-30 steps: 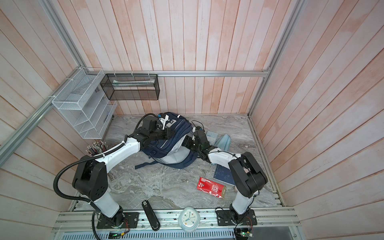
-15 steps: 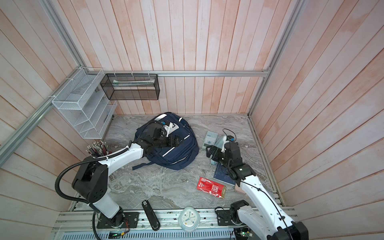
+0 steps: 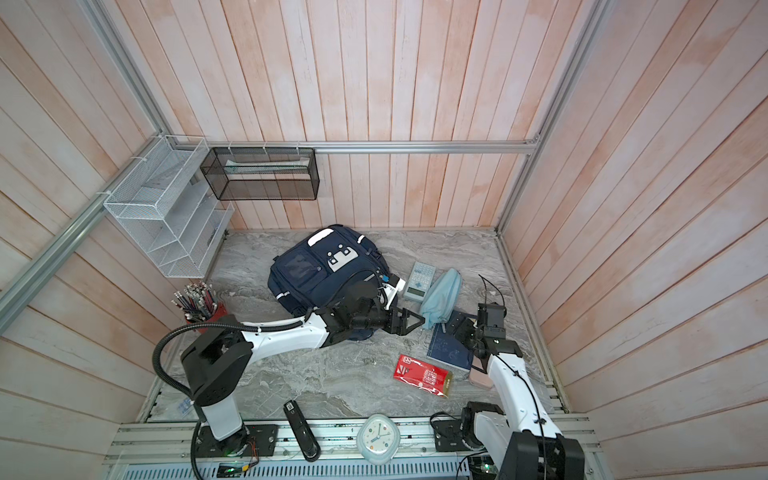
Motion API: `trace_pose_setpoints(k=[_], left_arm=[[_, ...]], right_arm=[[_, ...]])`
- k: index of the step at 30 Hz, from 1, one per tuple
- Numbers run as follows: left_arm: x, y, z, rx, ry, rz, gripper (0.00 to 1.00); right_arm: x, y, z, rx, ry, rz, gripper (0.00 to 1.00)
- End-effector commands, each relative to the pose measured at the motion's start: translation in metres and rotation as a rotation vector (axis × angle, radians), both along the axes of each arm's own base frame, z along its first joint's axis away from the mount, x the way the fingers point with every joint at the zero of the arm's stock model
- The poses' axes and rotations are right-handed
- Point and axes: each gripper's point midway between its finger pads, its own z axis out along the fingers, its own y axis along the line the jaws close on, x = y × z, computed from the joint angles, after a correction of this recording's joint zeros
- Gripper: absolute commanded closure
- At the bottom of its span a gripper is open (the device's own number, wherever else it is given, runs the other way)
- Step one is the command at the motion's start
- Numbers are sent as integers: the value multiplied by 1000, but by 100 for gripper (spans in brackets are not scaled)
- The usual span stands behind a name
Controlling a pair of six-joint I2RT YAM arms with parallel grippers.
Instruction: Pack the student bag
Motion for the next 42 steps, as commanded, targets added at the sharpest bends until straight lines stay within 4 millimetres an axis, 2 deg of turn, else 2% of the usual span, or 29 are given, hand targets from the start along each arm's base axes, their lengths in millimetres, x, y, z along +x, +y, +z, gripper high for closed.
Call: trace_pose_setpoints(k=[1,6,11,14,17,21,22,24,29,31,38,40,42], left_arm=[[-13,-21,-9,-17,-7,-16,16],[-30,-37,-49,-5,60,-71,22],[-30,-40,-83,51,88,-73,29],[-37,-54,-96,59,120,-115,36],[-43,-67,-104,93,109,-134,36],[-39,-81,-116,125,122,-142,37],[-38,-83,-118,127,129,-142,37],[-40,-86,-123,137,137,-145,37],[-45,-93,-119,144,121,-150,37],[-45,-95,-119,139,126,-156,37],[-45,-94,-113,141,116,-156,35],[-43,-90,-103,137,95,-144,31],[-41,-85,-88,131,71,-141,25]], right_arm=[[3,-16,-3,-58,27,-25,9],[8,-26,-12,-99,76,-37,11],[8,-22,-25,-77,94,-16,13],[8,-18,-33,-67,134,23,21],[7,-17,-37,-64,156,32,30],[3,-19,-44,-77,182,20,37],[3,-19,-45,-76,187,23,40],[4,-18,-44,-75,182,29,55],[6,-20,-34,-86,134,19,92],[7,-20,-29,-86,118,18,99],[9,-24,-6,-96,48,-32,100],[9,-31,9,-124,21,-66,100],[9,-43,32,-167,-32,-125,100]])
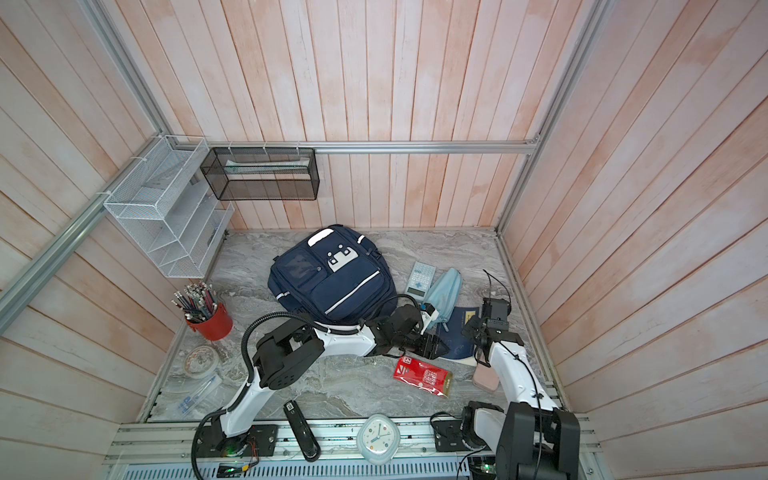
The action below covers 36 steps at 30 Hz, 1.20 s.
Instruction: Pack the student bag
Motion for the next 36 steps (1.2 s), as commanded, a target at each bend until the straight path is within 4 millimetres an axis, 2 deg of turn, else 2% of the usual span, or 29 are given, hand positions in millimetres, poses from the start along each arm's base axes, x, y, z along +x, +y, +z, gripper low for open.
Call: trace_pose_setpoints(k=[1,4,7,10,13,15,17,18,21,22,25,27,31,33,36], left_arm=[[-8,1,30,-30,-60,-25,24],[-6,8,58,-64,-96,-20,22],[-10,12,75,-89,-105,-30,22],[-14,20,92,-125,-104,-36,22],[-10,36,111,-170,-102,-31,23],[-2,53,126,-214,-103,-18,23],[6,70,142,-264,-121,-11,23],[22,85,148,-282,-139,18,23],[34,116,157,-359,-148,41,20],[34,124,158,-387,-145,42,18],[38,148,170,-473,-187,47,13],[38,158,176,-515,-215,37,12],[29,173,194,-632,-259,52,12],[26,181,204,-674,-281,75,18],[27,194,209,-688,-289,145,34]], right_arm=[[0,-10,39,-40,-80,-74,100],[1,-23,70,-100,-149,-98,100],[3,-20,85,-85,-183,-80,100],[4,-13,116,-66,-264,-53,100],[6,0,157,-55,-397,31,100],[8,18,181,-12,-475,121,100],[7,38,197,56,-532,203,100],[7,48,205,95,-562,243,100],[4,77,225,184,-631,343,100],[3,87,228,208,-640,373,100],[0,132,232,319,-671,509,100],[-3,164,236,377,-714,594,100],[-5,212,232,418,-718,705,100],[-2,226,225,423,-702,738,100],[6,229,207,413,-668,728,100]])
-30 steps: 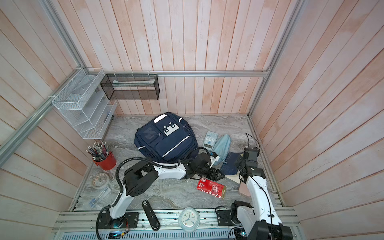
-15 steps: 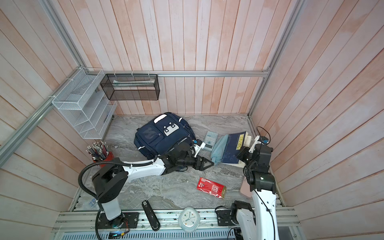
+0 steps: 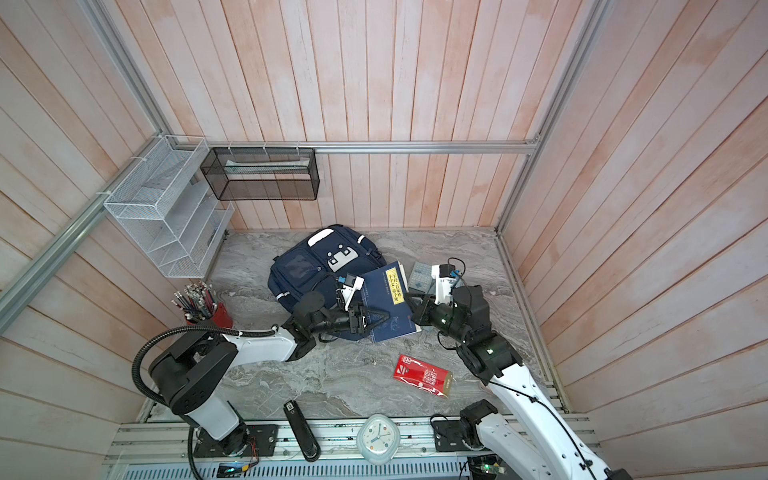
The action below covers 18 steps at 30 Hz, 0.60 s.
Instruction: Pack the student bag
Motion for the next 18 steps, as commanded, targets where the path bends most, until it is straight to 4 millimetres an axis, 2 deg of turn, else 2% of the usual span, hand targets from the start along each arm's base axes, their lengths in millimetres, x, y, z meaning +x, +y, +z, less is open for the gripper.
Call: trace_pose_setpoints(k=[1,2,6,7,8,9,10,11,14,18], left_arm=[[-4,18,48,-144,-100,60,39],[-4,23,50,-147,-97,84,47],[-7,27,53,-109,-98,87,94],[-8,28,54,-106,-95,80,100],[-9,28,57,-104,-91,69,100],[-11,30,60,-107,-91,55,100],[-13,32,63,-112,-89,44,100],[-15,37,65,-115,-88,31,100],[-24,43,75,-119,-89,-47,100],[-41,37,81,-101,-82,-183,100]], right_arm=[[15,1,9,38,-69,-39,100],[15,4,5,38,-62,-27,100],[13,19,-7,63,-55,58,100],[11,23,-10,53,-58,90,100],[10,26,-13,23,-73,128,84],[12,24,-20,-24,-83,132,51],[16,19,-24,-49,-81,114,30],[17,16,-27,-53,-98,136,21],[15,17,-12,21,-197,230,14],[2,36,2,73,-276,395,17]])
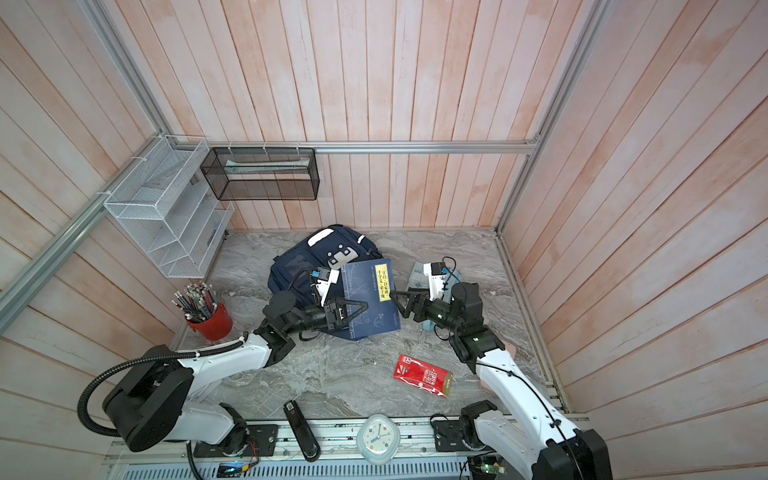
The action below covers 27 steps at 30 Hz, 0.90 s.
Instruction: Pack the student bag
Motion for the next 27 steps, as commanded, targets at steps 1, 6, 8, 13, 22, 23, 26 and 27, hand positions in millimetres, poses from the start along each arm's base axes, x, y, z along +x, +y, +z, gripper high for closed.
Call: trace_pose_setpoints(k=[1,6,8,13,22,23,26,27], left_arm=[[-30,-4,30,-41,-74,-171,100],[-26,-6,22,-10,-62,-175,100],[-23,-6,19,-3,-56,-161,100],[-5,-5,0,116,-51,-72,45],[100,57,-85,773,-131,472,33],[102,53,-93,806,-148,443,34],[110,46,-118,919,-171,390,32],[113,47,-124,950,-169,391,31]], right_arm=[[-20,24,24,56,-127,229,19],[-29,35,18,84,-103,357,58],[-28,35,13,82,-95,357,86],[-18,17,14,98,-118,239,100],[37,-93,-11,49,3,-388,100],[40,-101,-18,33,25,-418,100],[41,-110,-30,23,64,-439,100],[39,-107,-32,24,60,-414,100]])
